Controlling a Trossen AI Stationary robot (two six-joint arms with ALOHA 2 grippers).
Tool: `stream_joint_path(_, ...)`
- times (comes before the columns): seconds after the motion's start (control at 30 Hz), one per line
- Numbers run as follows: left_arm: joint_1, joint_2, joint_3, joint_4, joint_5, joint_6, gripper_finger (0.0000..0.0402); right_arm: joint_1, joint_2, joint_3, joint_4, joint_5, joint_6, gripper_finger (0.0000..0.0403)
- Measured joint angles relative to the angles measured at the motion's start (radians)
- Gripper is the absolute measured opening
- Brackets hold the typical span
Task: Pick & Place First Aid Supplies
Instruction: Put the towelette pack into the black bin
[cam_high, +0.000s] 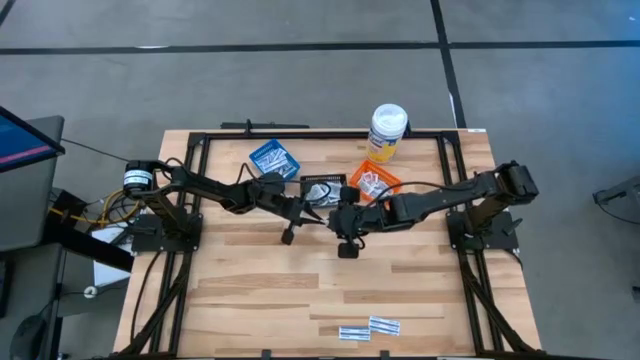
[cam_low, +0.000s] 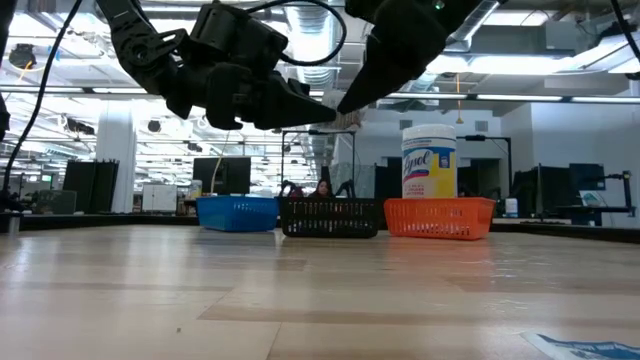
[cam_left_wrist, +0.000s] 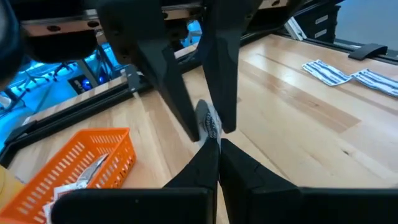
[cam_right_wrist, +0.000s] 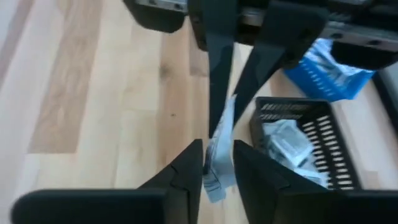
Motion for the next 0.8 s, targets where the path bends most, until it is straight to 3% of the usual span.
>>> stream_joint_path(0.3,0.000,0.001,0.000,-0.005,-0.017,0.000,0.0008,-0.003,0.000,0.001,-0.048,-0.054,0.008,0.0007)
stream_joint_path(0.63,0.002,0.002,0.001,-0.001,-0.029,-0.001,0.0008,-0.003,0.000,0.023,-0.114,-0.046,0.011,0.0006)
stream_joint_path(0.8,0.003,0.001,0.002,0.005,-0.042,-0.024,0.0009,-0.001,0.001,0.041,-0.137,0.023,0.011,0.0007)
